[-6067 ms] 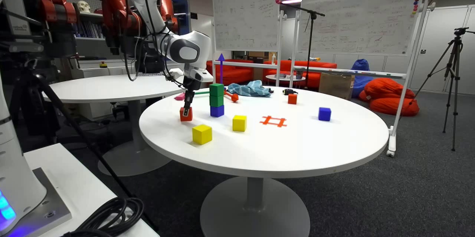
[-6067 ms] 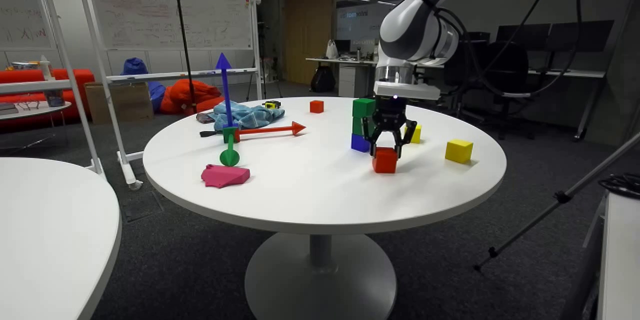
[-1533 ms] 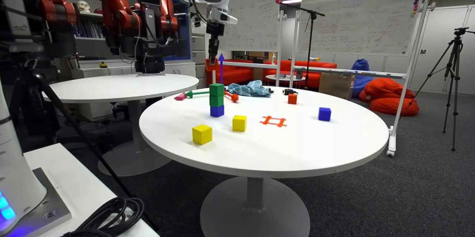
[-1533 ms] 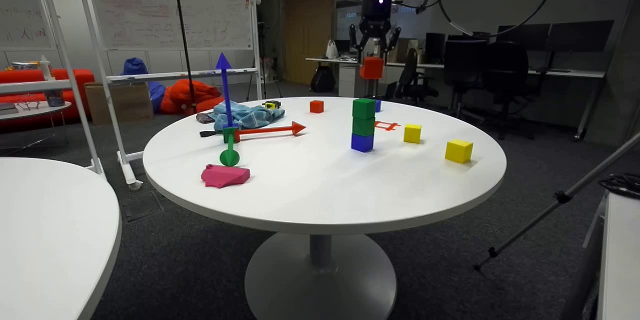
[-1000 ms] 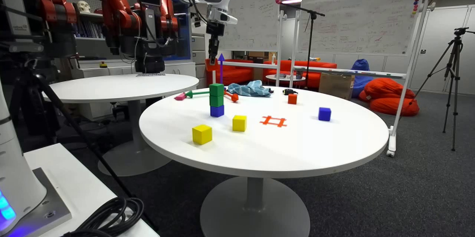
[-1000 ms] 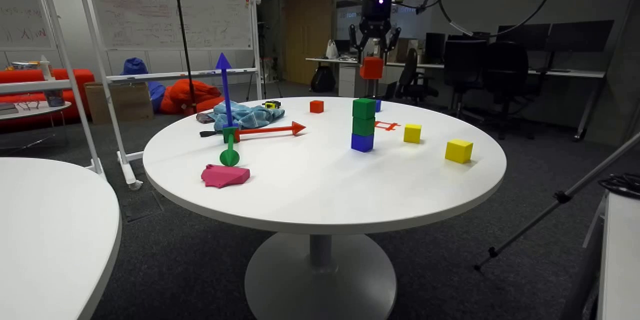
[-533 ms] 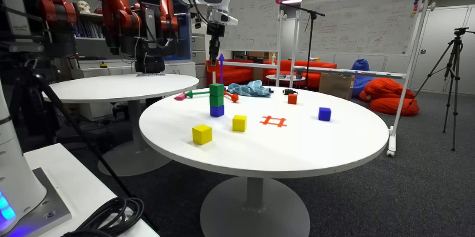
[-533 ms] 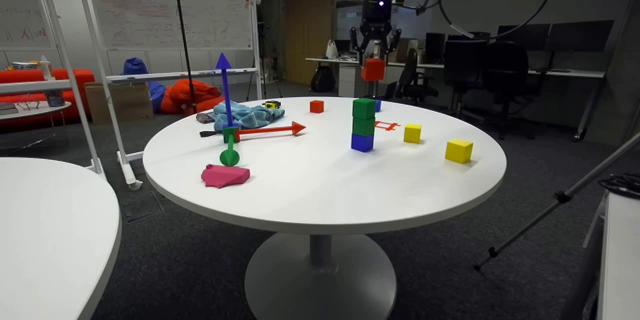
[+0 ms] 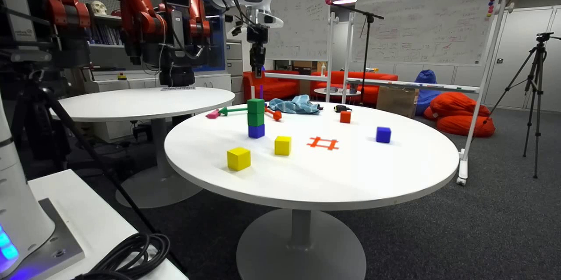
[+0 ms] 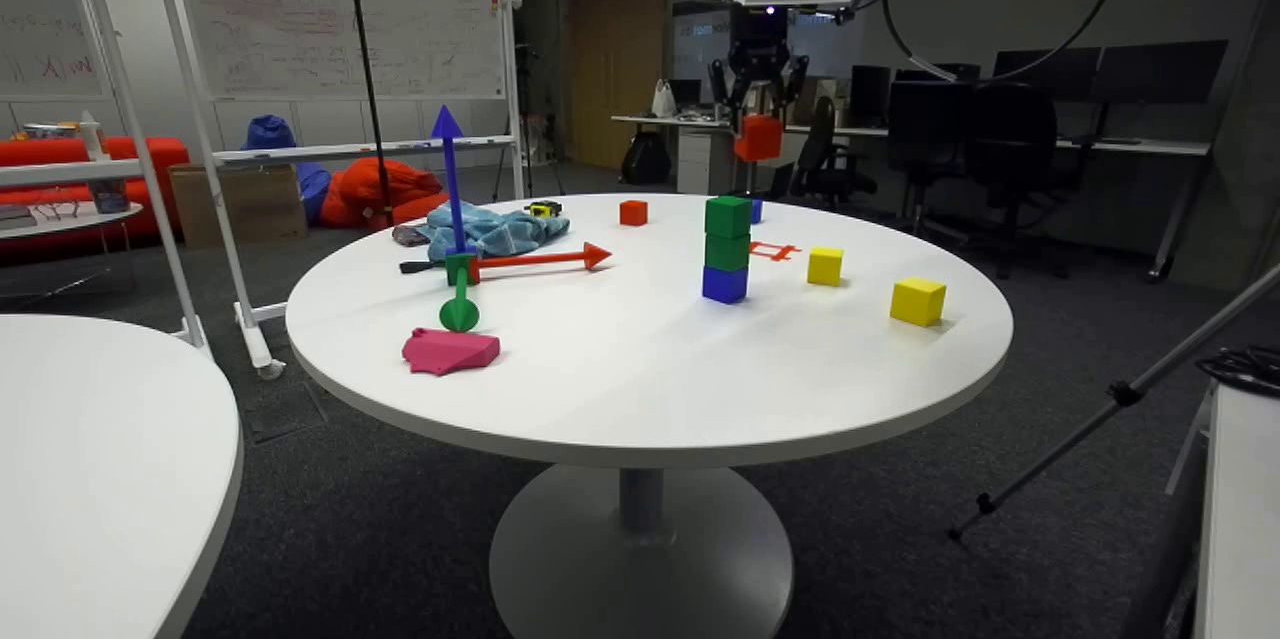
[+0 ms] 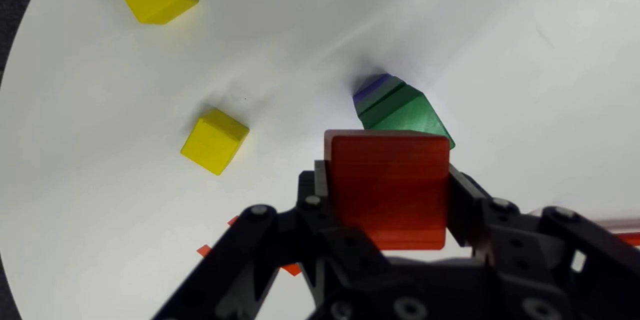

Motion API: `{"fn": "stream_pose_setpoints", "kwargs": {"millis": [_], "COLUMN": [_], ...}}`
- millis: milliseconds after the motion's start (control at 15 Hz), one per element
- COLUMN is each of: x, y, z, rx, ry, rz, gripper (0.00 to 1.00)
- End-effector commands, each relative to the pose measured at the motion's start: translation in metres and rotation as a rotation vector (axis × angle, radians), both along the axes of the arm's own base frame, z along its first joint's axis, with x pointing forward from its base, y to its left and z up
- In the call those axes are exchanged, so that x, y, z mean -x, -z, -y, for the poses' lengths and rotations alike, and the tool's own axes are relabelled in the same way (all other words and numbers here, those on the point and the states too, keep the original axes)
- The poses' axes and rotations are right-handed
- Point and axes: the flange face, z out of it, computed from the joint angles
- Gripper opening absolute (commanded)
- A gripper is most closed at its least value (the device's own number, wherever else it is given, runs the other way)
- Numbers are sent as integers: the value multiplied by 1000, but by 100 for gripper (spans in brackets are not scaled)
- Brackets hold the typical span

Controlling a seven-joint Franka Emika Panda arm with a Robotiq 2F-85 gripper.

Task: Put one orange block on top of the stacked blocks.

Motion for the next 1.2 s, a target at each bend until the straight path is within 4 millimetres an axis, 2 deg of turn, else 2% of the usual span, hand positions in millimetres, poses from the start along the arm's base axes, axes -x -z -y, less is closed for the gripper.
{"fn": "stream_pose_setpoints", "kwargs": {"millis": [0, 667, 1133], "x": [-5, -18, -31], "y": [-7, -30, -23], "z": [-1, -11, -13], "rx": [53, 158, 127], "ry": [-63, -316, -488], "rz": [1, 36, 18], "gripper": [29, 29, 29]}}
